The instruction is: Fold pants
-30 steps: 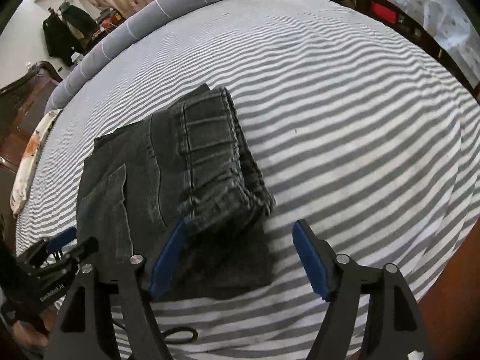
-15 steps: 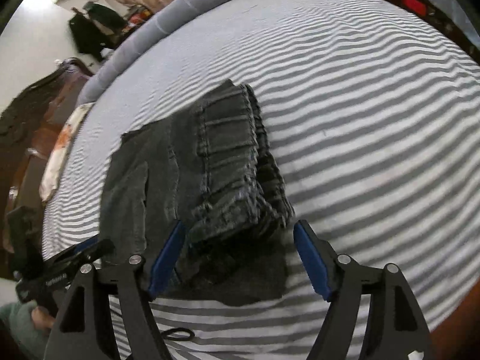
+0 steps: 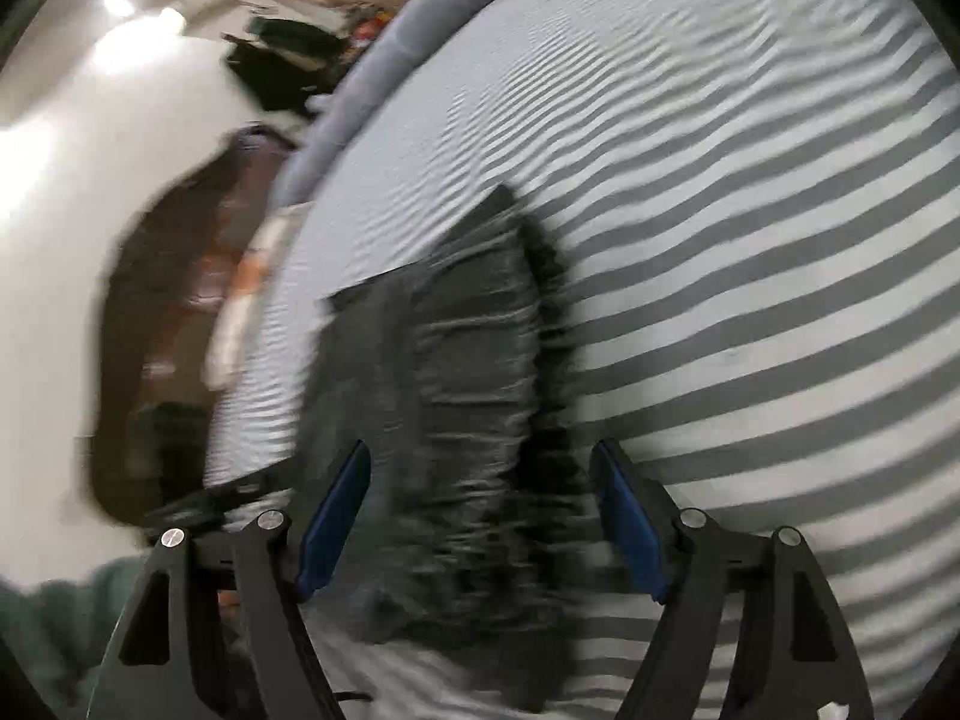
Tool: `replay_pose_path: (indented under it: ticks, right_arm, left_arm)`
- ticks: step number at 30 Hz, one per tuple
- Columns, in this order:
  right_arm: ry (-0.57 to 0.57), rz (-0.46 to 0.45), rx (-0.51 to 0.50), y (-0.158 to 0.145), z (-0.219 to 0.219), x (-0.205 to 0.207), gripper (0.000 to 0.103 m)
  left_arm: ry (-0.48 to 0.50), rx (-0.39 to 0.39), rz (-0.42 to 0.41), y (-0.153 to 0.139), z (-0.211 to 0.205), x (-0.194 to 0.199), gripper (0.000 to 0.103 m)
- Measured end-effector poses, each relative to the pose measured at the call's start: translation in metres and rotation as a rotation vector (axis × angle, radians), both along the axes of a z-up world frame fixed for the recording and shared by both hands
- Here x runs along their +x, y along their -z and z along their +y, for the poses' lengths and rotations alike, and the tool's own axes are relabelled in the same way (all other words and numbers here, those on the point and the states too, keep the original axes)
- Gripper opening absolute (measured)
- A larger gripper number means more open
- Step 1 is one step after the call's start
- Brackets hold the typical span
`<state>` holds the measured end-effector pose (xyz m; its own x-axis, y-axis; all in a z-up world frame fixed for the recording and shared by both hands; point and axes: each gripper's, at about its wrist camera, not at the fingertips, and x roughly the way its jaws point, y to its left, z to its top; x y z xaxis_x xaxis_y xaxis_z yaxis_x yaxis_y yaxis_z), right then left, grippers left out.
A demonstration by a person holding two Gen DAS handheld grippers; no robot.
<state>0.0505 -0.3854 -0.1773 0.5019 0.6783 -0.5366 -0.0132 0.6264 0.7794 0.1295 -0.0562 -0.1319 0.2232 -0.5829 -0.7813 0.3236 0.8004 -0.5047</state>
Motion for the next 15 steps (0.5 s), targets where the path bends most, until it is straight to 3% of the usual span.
replay_pose_path:
  ticks: [4,9,13,14,15]
  right_arm:
    - [-0.115,-0.021,-0.014,0.001,0.016,0.001,0.074]
    - [-0.105,-0.036,0.04,0.006,0.015,0.011,0.071]
    - [-0.095,-0.04,0.007,0.002,0.028,0.027,0.07]
    - [-0.088,-0.035,0.0,0.002,0.029,0.028,0.067]
    - [-0.075,-0.023,-0.009,0.002,0.029,0.029,0.056]
  left_arm:
    - [0.047,-0.057,0.048,0.001,0.003,-0.002,0.084]
    - [0.041,-0.081,0.064,0.003,0.003,0.007,0.084]
    - [0.0,-0.1,0.108,0.001,-0.002,0.018,0.084]
    - [-0.005,-0.1,0.115,0.001,-0.001,0.018,0.082]
    - [-0.012,-0.082,0.112,0.0,0.0,0.018,0.069]
